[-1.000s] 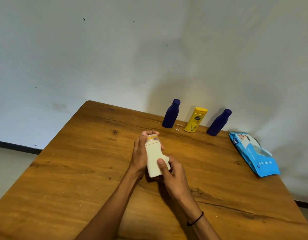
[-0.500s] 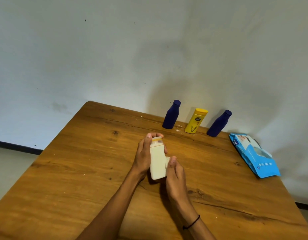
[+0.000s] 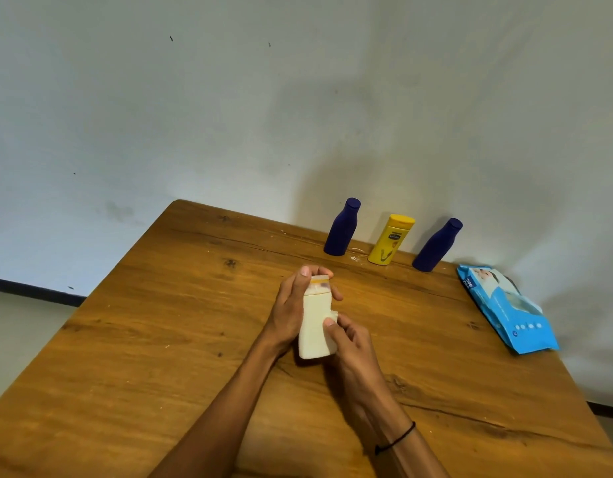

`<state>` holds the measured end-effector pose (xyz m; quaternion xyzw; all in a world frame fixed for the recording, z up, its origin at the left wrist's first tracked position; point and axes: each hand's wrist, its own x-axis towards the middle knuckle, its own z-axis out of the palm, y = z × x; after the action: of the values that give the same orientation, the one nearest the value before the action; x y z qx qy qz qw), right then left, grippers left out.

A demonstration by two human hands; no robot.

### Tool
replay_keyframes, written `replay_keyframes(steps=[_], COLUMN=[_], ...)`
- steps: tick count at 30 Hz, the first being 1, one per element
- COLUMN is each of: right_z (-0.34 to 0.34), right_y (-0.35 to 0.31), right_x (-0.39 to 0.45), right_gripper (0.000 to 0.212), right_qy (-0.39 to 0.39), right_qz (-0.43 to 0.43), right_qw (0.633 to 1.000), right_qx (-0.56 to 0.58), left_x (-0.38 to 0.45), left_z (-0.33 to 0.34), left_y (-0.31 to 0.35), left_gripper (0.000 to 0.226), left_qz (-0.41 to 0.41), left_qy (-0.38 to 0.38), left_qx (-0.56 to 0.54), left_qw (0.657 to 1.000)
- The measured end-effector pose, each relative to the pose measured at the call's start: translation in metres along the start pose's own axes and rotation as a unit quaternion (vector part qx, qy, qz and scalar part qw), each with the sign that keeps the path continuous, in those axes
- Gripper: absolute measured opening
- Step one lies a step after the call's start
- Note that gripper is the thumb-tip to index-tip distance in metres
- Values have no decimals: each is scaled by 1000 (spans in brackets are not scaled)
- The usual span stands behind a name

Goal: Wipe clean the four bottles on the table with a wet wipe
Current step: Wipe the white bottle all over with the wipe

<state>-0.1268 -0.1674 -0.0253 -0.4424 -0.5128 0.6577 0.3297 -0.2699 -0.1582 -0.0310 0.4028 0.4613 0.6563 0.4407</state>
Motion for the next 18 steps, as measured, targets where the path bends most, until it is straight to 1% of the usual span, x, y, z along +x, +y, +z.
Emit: replay_keyframes(steps=[3,5,7,9,10,14,16,18], right_z=[1,2,3,4,4,7,11,13], right_y=[-7,-12,-19,-24,-26,-32,-33,-31], right_x=[5,8,9,11,12,15,14,12], right_gripper=[26,27,29,29,30,45,44,42], right_qy=[-9,-9,-15,-20,-20,-9,14,42], right_qz=[2,2,-6,-6,-3,2,1,-3], right_qw=[1000,1000,1000,1000,1000,1000,1000,999], right_qx=[-6,-4,-13,-4,6,18,21,0], left_x=[-1,-2,0,2,3,1,1,0], left_z=[2,3,2,0,-1,2,2,2], left_y=[-3,-2,1,1,0,-4,-4,-3], left_gripper=[45,47,42,35,35,43,41,42], left_qz=[25,37,27,18,16,8,2,-2], left_qy=[-17,-5,9,1,-8,-22,-18,-6], left_qx=[17,38,41,47,54,57,38,19], left_qw=[999,999,999,999,998,998,999,1000])
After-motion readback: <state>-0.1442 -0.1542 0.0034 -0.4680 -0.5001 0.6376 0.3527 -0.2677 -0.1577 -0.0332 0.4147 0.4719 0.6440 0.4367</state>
